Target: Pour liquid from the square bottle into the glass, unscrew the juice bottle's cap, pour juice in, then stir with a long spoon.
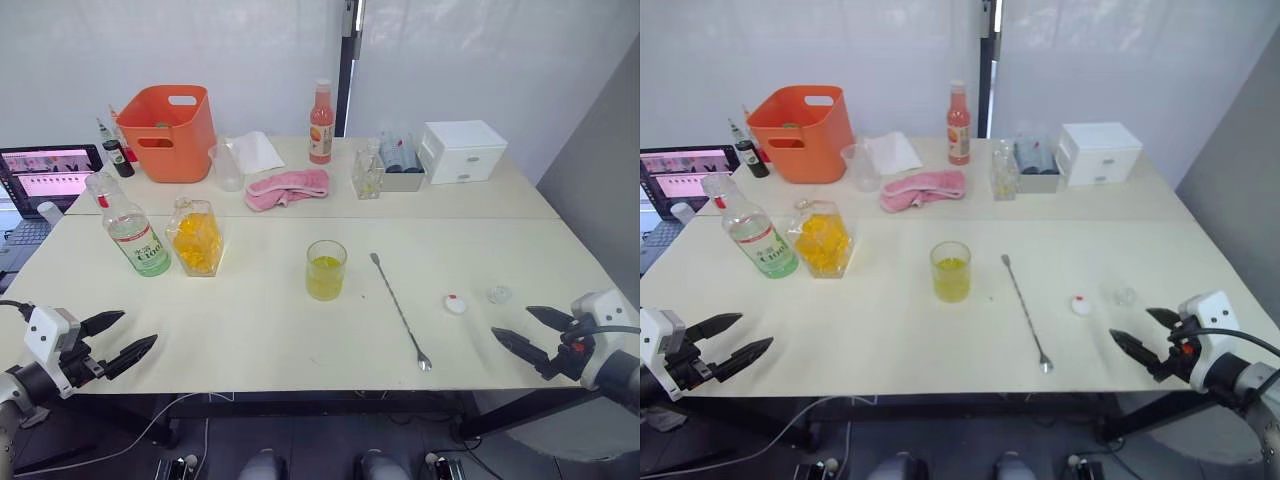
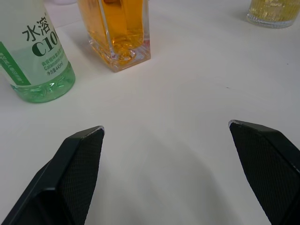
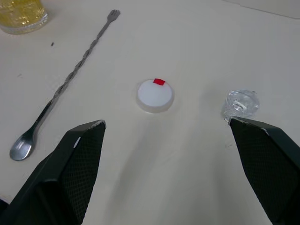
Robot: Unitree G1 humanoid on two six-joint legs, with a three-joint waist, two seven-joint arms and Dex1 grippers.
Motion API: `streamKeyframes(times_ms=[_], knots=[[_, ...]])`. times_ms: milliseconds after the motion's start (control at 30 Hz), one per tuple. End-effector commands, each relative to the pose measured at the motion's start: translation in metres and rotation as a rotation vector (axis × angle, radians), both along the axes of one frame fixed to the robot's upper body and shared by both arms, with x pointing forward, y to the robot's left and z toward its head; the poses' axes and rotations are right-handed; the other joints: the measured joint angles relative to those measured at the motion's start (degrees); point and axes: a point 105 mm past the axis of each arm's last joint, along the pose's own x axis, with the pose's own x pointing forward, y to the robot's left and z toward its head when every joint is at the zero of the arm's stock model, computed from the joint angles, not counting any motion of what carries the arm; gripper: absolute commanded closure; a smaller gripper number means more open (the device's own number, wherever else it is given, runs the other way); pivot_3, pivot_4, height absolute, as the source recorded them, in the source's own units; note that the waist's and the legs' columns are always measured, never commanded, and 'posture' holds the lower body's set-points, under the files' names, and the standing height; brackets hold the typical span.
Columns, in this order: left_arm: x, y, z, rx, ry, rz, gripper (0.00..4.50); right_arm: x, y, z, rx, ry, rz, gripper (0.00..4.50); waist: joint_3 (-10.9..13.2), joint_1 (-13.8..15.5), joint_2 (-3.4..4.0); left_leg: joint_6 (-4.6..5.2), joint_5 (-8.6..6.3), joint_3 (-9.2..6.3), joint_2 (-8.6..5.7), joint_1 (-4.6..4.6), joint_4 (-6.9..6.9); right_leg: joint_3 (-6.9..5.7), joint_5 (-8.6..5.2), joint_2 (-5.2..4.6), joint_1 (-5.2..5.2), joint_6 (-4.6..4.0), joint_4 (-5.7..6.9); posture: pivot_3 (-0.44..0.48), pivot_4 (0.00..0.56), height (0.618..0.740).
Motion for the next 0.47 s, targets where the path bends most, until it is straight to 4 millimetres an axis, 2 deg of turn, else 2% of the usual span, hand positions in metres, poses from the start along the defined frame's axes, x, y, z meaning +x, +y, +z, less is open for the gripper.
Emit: streamKeyframes(times_ms=[33,467], knots=[[-0.0007,0.0014,0.0076,0.031,-0.036,0.002,0.0,0.0021,-0.0009,0.0091,-0.008,-0.053,0.012,0.05,0.0,0.1,0.01,0.0,0.0,0.0,0.0,-0.01,0.0,0.0,0.0,0.0,-0.01,0.0,0.0,0.0,0.15,0.715],[-0.0019,0.0062,0.0053,0.051,-0.039,0.013,0.0,0.0098,0.0007,0.0076,-0.024,-0.047,0.033,0.05,0.0,0.1,0.01,0.0,0.0,-0.01,-0.02,0.0,0.0,0.0,0.0,0.0,-0.01,-0.01,0.08,0.0,0.15,0.715]])
